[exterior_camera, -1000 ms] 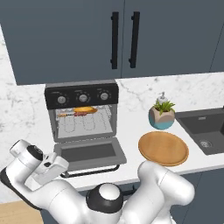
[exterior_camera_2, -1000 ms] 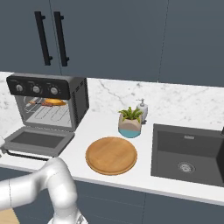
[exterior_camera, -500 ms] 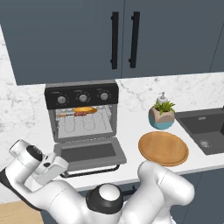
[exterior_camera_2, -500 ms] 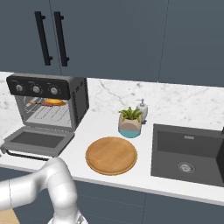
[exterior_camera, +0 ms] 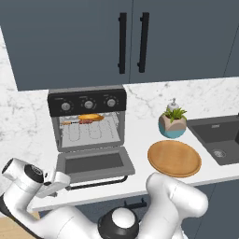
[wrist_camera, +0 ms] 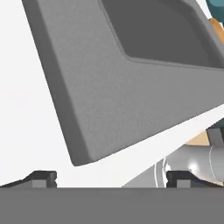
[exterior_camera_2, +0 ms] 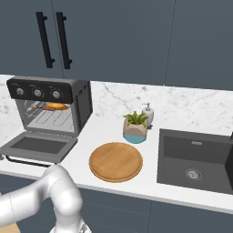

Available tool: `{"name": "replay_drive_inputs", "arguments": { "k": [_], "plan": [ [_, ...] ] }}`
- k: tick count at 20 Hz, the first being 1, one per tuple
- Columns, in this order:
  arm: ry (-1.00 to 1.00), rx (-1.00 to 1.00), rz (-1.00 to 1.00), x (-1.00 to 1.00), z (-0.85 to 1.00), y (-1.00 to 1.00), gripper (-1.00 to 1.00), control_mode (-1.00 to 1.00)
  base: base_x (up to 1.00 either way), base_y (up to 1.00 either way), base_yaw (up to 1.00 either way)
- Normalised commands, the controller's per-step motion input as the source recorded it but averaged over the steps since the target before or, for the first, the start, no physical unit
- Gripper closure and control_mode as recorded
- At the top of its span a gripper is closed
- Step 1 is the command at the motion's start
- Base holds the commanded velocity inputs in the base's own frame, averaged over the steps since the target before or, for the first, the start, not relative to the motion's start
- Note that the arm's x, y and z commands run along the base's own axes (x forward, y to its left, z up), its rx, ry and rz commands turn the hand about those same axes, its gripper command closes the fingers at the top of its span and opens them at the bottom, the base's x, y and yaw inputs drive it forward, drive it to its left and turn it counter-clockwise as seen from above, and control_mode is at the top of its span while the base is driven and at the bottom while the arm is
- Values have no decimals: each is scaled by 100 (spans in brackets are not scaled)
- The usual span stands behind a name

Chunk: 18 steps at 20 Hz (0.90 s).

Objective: Pick up the kebab skewer and baguette bread, and place them inside the toaster oven. Close the toaster oven door and start by setting the timer.

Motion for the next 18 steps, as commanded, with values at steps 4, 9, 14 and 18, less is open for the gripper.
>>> {"name": "replay_drive_inputs", "arguments": {
  "k": [4, 9, 14, 18],
  "plan": [
    [-21, 7, 10, 0, -11, 0, -100, -100, 0, 0, 0],
    [-21, 10, 4, 0, -11, 0, -100, -100, 0, 0, 0],
    [-20, 10, 0, 0, -3, 3, -100, -100, 0, 0, 0],
    [-18, 5, 0, 0, 0, 11, -100, -100, 0, 0, 0]
  ]
}}
